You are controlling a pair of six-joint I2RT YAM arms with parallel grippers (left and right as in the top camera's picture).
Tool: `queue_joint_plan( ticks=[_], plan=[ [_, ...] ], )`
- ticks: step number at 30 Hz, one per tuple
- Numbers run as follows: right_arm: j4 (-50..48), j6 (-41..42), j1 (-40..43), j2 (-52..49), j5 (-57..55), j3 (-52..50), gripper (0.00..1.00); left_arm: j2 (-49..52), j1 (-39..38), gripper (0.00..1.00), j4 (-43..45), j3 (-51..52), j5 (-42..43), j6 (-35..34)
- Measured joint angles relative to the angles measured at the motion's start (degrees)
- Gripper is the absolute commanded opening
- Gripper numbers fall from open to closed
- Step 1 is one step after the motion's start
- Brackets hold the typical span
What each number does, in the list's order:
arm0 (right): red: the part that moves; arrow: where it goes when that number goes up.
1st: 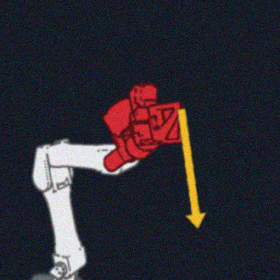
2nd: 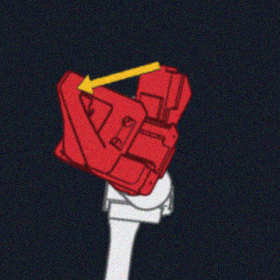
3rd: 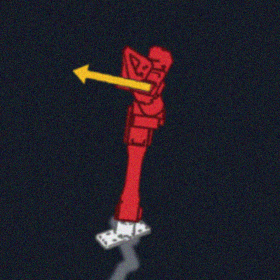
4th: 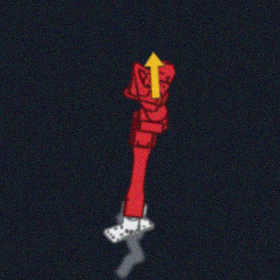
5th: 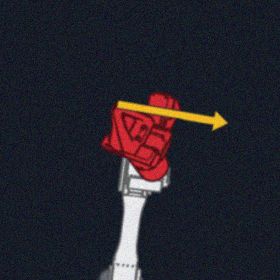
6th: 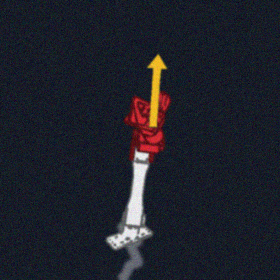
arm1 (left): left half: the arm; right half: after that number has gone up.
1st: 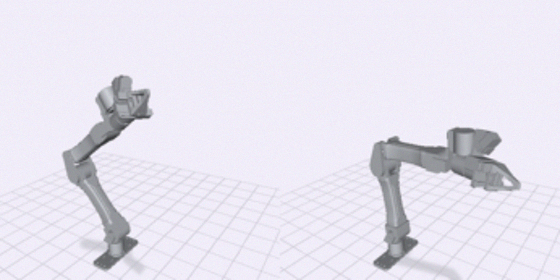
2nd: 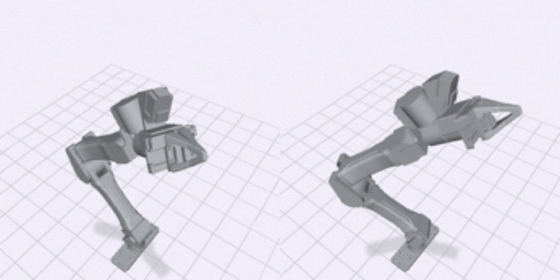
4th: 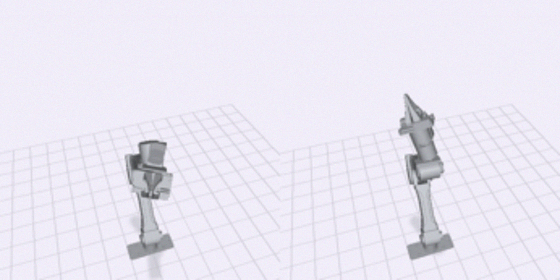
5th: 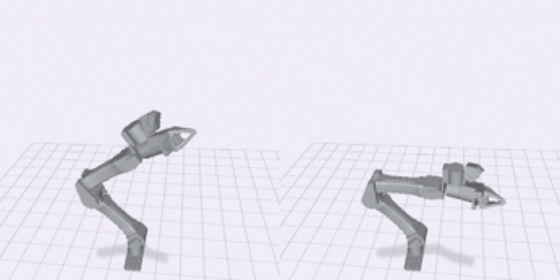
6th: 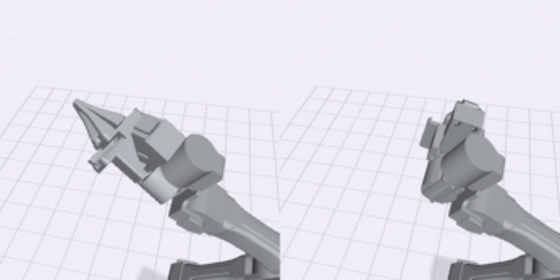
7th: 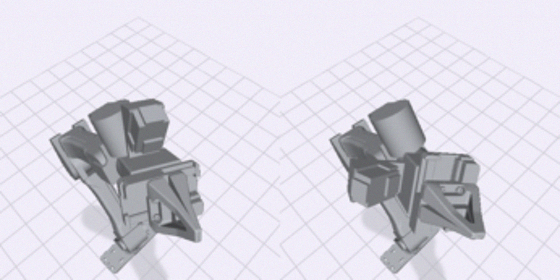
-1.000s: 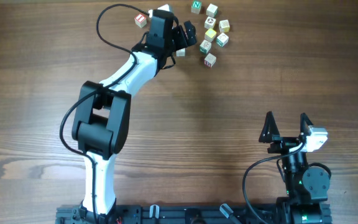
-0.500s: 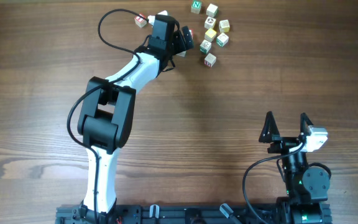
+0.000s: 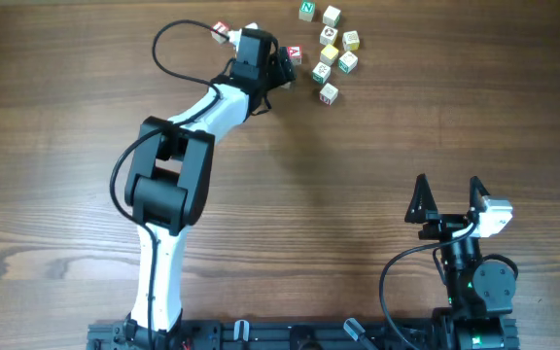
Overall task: Form a circle
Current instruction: 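Lower the left gripper and grasp a pretzel-picture block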
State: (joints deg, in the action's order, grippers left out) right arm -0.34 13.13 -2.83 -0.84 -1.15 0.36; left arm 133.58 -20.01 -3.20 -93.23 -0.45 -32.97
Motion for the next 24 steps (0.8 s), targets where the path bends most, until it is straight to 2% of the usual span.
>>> queue_joint_plan(
  ticks=[9,13,24],
  plan=[
    [0.0,0.0,0.0,0.0,0.0,0.0,1.00,0.8,0.2,0.53,0.1,-0.3,-1.6,-0.4],
    [0.0,0.0,0.0,0.0,0.0,0.0,1.00,0.8,0.3,0.47,0.1,-0.3,-1.7,-0.5],
    [0.0,0.0,0.0,0.0,0.0,0.0,1.00,-1.2,0.5,0.45,-4.2,-0.5,-2.1,1.0]
  ],
)
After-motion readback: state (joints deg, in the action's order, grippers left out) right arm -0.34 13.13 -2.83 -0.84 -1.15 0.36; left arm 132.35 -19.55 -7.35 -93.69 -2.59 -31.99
